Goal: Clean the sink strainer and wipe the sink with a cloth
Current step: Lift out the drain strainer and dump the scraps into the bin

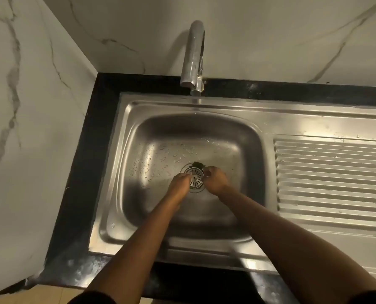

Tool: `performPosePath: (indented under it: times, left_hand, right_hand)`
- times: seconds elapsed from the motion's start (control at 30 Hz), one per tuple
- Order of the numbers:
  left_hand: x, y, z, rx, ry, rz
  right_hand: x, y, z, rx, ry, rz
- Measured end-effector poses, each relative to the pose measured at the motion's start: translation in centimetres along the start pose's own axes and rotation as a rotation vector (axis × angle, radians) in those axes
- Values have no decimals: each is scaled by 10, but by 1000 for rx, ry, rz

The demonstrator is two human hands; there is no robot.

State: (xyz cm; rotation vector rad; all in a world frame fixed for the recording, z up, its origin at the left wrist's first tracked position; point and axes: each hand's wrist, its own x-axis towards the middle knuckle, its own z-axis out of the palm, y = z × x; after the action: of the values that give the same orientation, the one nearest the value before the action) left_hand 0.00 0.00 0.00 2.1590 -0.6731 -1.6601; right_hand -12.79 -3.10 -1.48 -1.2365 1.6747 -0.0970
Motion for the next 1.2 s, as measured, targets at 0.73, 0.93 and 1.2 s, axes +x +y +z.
performPosePath:
  times: [0.73, 0.93, 1.2]
  left_hand:
    - [18, -24, 2, -210, 33, -102]
    - [7, -30, -14, -146, 68, -20]
    - [-11, -29, -26, -228, 14, 67]
  right_hand:
    - [19, -1, 25, -63, 97, 29]
    - [8, -1, 17, 14, 158, 26]
    - [-24, -6, -10, 220, 196, 64]
